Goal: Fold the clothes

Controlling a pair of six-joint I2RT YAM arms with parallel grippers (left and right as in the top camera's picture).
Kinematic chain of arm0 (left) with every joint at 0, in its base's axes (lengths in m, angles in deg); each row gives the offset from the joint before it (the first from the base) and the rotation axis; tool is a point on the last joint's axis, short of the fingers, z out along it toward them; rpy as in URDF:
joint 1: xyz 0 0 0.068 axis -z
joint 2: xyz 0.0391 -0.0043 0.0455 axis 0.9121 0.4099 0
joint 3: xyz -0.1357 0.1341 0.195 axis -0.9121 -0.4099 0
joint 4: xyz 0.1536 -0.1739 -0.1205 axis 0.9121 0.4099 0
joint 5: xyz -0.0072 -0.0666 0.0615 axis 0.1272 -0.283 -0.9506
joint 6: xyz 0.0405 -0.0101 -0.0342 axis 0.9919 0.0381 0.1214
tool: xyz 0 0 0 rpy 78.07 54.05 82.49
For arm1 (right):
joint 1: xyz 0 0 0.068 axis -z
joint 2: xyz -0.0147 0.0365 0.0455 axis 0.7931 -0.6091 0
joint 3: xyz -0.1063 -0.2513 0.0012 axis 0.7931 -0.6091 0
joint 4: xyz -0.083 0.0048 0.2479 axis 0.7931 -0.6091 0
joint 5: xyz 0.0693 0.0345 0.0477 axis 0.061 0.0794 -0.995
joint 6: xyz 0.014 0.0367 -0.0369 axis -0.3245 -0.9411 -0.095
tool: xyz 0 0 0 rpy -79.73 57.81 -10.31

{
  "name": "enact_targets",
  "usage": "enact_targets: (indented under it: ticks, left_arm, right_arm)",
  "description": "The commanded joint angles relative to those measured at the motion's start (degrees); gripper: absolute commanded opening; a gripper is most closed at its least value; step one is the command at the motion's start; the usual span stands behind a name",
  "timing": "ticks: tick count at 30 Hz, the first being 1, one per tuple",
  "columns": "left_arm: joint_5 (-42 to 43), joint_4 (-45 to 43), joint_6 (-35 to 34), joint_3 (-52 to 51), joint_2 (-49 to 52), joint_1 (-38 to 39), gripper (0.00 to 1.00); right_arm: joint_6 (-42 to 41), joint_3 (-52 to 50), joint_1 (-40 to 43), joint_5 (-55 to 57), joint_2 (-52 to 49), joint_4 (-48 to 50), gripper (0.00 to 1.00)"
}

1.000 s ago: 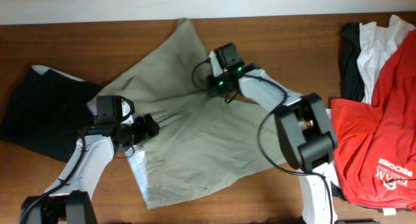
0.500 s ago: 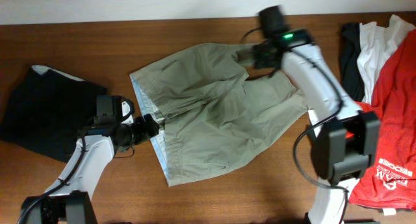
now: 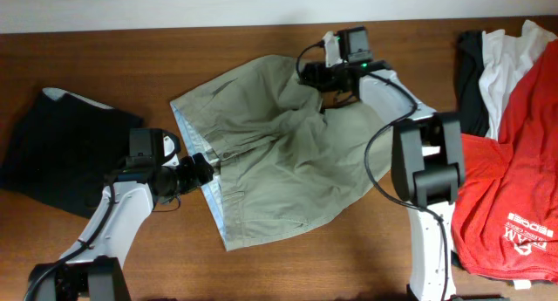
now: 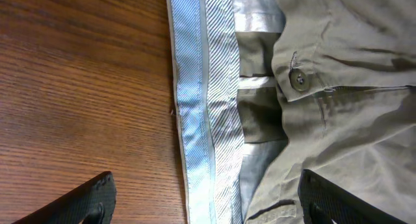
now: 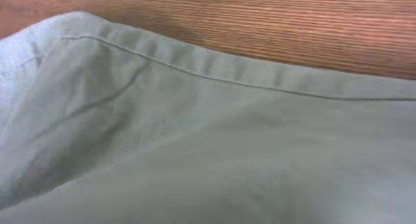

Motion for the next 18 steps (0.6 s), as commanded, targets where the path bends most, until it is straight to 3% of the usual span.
enact_targets:
  ticks: [1, 6, 7, 8, 9, 13, 18]
  left_arm:
    - [-0.4, -0.1, 0.7, -0.2, 0.0, 0.2, 0.89]
    - [-0.4, -0.1, 0.7, -0.2, 0.0, 0.2, 0.89]
    - [-0.5, -0.1, 0.7, -0.2, 0.0, 0.2, 0.89]
    - [-0.4, -0.1, 0.7, -0.2, 0.0, 0.2, 0.89]
    - [-0.4, -0.1, 0.7, -0.2, 0.0, 0.2, 0.89]
    - [-0.4, -0.1, 0.7, -0.2, 0.0, 0.2, 0.89]
    - [-0.4, -0.1, 0.7, -0.2, 0.0, 0.2, 0.89]
  right_arm:
    - [-0.1, 0.7, -0.1, 9.2, -0.5, 3.3, 0.04]
    - [0.4, 10.0, 6.6, 15.4, 6.3, 0.5, 0.04]
    - [0.3, 11.3, 8.2, 15.4, 6.2, -5.2, 0.05]
    - [0.3, 10.7, 8.8, 15.1, 5.2, -10.0, 0.24]
    - [0.4, 9.0, 8.8, 9.8, 3.5, -11.5, 0.5]
    - [-4.5, 8.8, 8.8, 1.4, -3.4, -5.1, 0.68]
    - [-9.4, 8.8, 7.7, -4.0, -9.0, 4.3, 0.76]
